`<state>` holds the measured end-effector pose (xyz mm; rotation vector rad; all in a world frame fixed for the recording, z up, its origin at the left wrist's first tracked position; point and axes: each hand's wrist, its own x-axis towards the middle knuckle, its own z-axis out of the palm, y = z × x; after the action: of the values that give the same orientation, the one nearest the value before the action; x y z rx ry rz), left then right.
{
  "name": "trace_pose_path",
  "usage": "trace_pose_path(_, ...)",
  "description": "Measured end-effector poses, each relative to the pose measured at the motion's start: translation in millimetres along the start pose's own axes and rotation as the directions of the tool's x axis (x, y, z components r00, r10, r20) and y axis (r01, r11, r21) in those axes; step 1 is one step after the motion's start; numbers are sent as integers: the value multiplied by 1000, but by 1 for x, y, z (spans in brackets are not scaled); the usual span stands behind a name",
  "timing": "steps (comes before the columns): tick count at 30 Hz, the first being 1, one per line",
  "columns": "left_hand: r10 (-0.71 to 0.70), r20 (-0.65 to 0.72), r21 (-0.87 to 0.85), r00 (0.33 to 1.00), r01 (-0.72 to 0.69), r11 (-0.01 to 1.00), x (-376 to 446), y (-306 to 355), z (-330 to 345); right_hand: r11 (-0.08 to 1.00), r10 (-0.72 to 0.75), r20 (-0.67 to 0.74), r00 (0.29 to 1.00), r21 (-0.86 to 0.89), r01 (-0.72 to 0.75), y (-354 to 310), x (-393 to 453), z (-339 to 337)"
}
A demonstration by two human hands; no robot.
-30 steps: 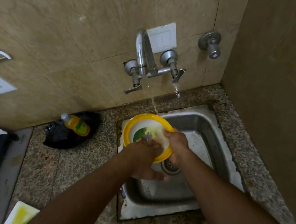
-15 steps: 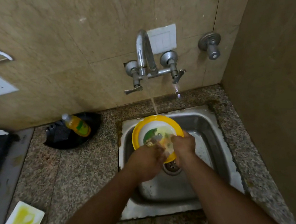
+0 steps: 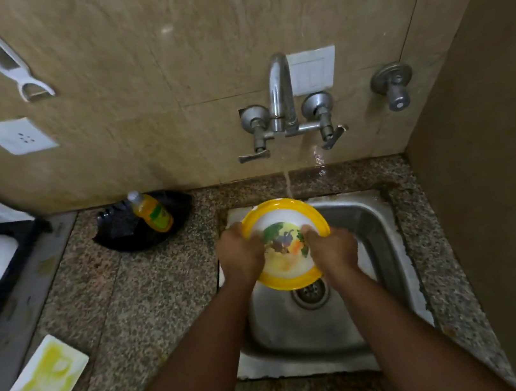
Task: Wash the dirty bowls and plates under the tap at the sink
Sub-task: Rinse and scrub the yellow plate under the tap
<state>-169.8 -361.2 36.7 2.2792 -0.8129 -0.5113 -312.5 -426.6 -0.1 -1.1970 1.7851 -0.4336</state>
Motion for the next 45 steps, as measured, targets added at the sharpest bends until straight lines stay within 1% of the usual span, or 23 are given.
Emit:
trace_pose_path(2, -39, 2, 13, 999, 39, 999, 1, 2, 1, 971, -87, -18, 996, -226, 80, -10, 0, -14)
trace_pose_path(3, -47, 14, 18, 999, 47, 999, 2, 3, 3, 932, -159, -14, 987, -332, 145, -17, 3, -19)
trace_pose_path(4, -36, 33, 18, 999, 35, 999, 3, 5, 5, 874, -248, 7, 969, -429, 227, -27, 4, -24)
trace_pose_path(6, -5, 56, 12, 998, 5, 1000, 1, 8, 6, 709, -400, 100, 911, -596, 377, -46, 7, -31)
trace_pose_path(7, 11, 48, 3, 999, -11, 1000, 0, 11, 5, 624, -460, 142, 876, -651, 433, -55, 9, -32)
trace_pose_path(9, 39, 37, -3, 999, -39, 999, 1, 19, 3, 505, -518, 201, 831, -713, 487, -67, 8, -33)
trace_pose_path(11, 33, 74, -5, 997, -33, 999, 3, 25, 0, 478, -518, 238, 822, -716, 509, -70, 13, -33)
trace_pose_path(12, 32, 88, -25, 996, -30, 999, 4, 26, -1, 495, -510, 261, 820, -690, 528, -71, 19, -34)
trace_pose_path(15, 12, 68, -78, 998, -7, 997, 11, 15, -1, 492, -550, 391, 739, -563, 664, -64, 39, -39)
trace_pose_path(17, -18, 54, -117, 998, 24, 993, 13, 8, 1, 494, -558, 427, 712, -519, 698, -57, 40, -41)
trace_pose_path(19, -28, 79, -145, 997, 39, 989, 8, 13, 0, 534, -555, 382, 739, -518, 669, -48, 33, -39)
trace_pose_path(21, -25, 100, -115, 995, 36, 993, 3, 15, 3, 546, -571, 256, 780, -591, 594, -47, 24, -33)
trace_pose_path(23, -12, 85, -94, 996, 20, 995, 0, 13, 7, 521, -563, 144, 814, -702, 485, -54, 14, -29)
trace_pose_path(24, -10, 64, -92, 998, 15, 996, 1, 12, 8, 501, -562, 126, 817, -734, 458, -58, 10, -27)
trace_pose_path(27, -64, -5, -141, 998, 63, 988, 7, 12, 10, 535, -558, 164, 813, -678, 504, -60, 10, -26)
trace_pose_path(29, -142, -26, -214, 989, 134, 968, 11, 13, 8, 588, -549, 237, 802, -572, 572, -57, 17, -28)
trace_pose_path(31, -213, -12, -306, 977, 199, 931, 10, 13, 8, 665, -534, 259, 805, -460, 589, -51, 20, -31)
trace_pose_path(33, -298, 6, -418, 955, 273, 867, 7, 8, 14, 803, -479, 220, 850, -281, 525, -42, 14, -30)
trace_pose_path(35, -360, 4, -506, 933, 312, 804, 7, -4, 27, 919, -374, 165, 913, -65, 388, -32, 7, -25)
trace_pose_path(38, -399, -13, -604, 917, 311, 734, 2, -18, 53, 972, -190, 25, 982, 143, 184, -15, -7, -11)
trace_pose_path(40, -431, 12, -649, 902, 335, 683, -13, -6, 52, 979, -50, -124, 991, 192, 73, -6, -10, -4)
trace_pose_path(42, -434, 52, -664, 899, 356, 658, -28, 7, 55, 983, 20, -220, 975, 181, 20, -1, -4, -6)
trace_pose_path(45, -428, 102, -653, 898, 385, 652, -45, 16, 60, 995, -3, -227, 974, 92, 24, -2, 8, -15)
